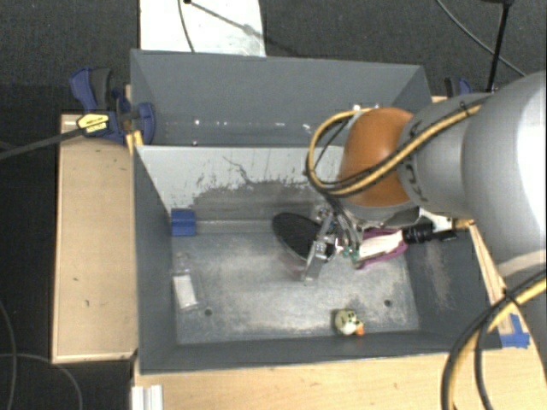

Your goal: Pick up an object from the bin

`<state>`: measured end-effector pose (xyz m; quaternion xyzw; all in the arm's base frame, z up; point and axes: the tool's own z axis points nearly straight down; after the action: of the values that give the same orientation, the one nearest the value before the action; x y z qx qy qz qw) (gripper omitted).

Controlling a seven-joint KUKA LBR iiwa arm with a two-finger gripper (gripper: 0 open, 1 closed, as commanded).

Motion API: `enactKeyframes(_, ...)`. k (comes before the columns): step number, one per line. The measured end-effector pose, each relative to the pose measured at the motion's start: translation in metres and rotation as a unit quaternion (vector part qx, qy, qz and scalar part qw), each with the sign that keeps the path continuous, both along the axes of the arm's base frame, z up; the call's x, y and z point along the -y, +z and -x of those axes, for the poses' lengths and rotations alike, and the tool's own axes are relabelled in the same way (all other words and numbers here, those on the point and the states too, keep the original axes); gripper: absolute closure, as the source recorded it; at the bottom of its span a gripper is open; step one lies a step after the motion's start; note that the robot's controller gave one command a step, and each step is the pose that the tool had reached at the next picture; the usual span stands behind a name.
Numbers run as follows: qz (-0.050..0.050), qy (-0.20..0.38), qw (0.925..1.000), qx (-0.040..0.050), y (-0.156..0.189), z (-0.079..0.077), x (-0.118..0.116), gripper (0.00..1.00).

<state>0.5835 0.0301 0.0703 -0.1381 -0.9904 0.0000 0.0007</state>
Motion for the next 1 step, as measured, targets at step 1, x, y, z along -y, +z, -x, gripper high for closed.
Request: enactKeyframes(1, 0.0, 0.002, 1.0, -0.0008, -0.0006, 0.0005, 0.0, 1.0)
